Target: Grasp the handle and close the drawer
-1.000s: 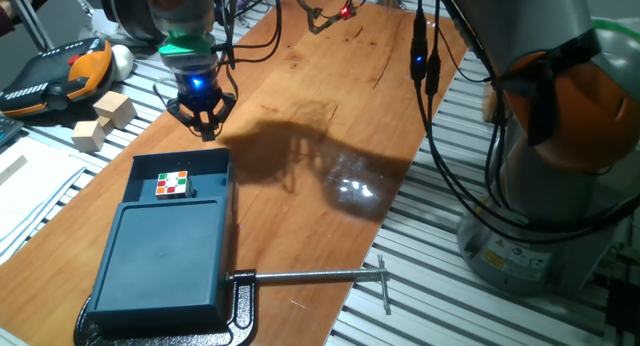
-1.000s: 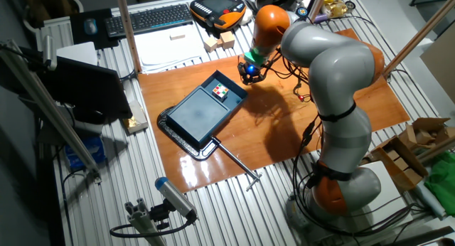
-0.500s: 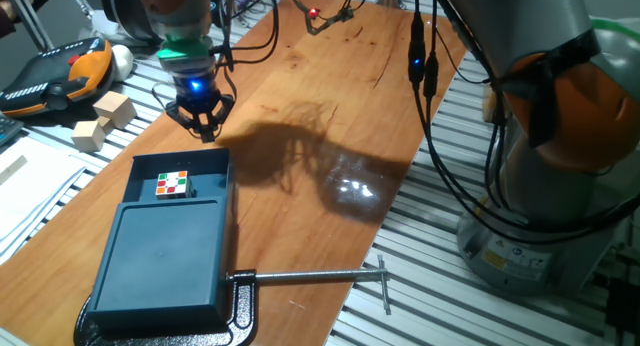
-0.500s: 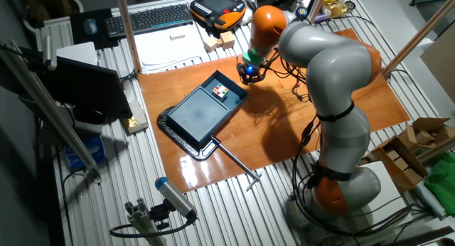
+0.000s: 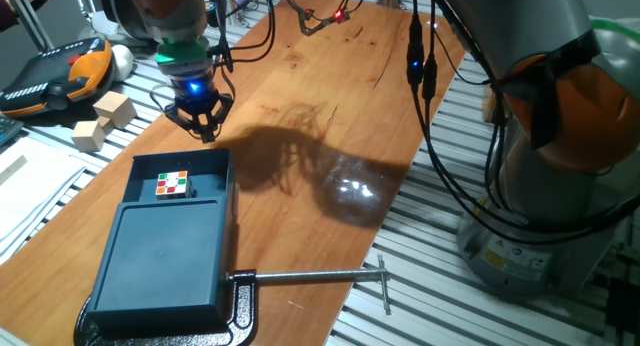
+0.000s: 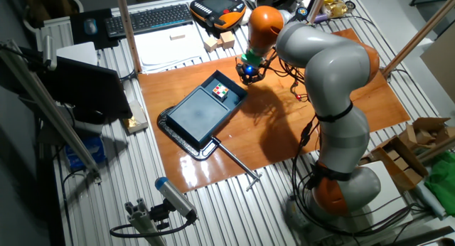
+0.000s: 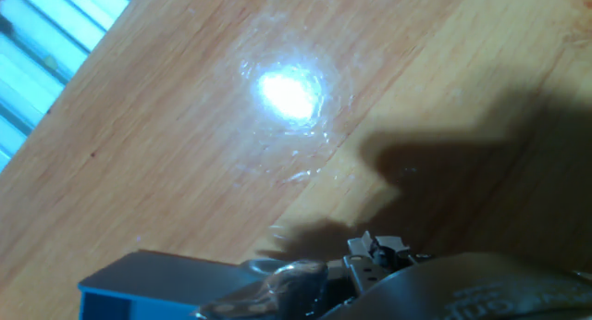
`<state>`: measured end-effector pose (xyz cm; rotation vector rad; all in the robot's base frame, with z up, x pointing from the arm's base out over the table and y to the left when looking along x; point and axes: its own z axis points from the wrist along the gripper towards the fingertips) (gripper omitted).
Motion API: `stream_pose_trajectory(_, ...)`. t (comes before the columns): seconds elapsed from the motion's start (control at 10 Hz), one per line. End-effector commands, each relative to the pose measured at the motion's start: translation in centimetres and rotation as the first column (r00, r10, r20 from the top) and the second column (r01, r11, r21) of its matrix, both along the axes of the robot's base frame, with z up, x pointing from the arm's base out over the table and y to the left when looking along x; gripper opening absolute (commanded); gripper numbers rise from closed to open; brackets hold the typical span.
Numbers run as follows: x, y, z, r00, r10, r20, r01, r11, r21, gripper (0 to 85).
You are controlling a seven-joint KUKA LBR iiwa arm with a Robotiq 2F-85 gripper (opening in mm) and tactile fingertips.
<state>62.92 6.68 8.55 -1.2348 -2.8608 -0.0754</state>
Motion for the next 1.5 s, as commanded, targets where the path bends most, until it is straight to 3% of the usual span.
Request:
stream_pose_trajectory(0.0, 0.0, 0.0, 0.0, 1.0, -0.011, 0.0, 0.011, 1.0, -0.001, 2.0)
stream_pose_trajectory(0.2, 0.45, 0.3, 0.1, 0.999, -0.051, -0.006, 0.051, 0.998, 0.039, 2.0)
stream_pose_trajectory(0.3, 0.61, 0.4, 0.0, 0.999, -0.051, 0.003, 0.051, 0.997, 0.05, 6.7)
stream_pose_trajectory(0.5, 1.05, 0.5, -0.2, 0.998, -0.066, 0.023, 0.065, 0.996, 0.069, 32.3)
stream_pose_trajectory(0.7, 1.53, 0.9, -0.3, 0.997, -0.077, 0.019, 0.075, 0.993, 0.088, 47.7)
stream_pose_trajectory(1.4, 3.1, 2.5, -1.1, 0.993, -0.12, 0.016, 0.118, 0.989, 0.088, 47.3)
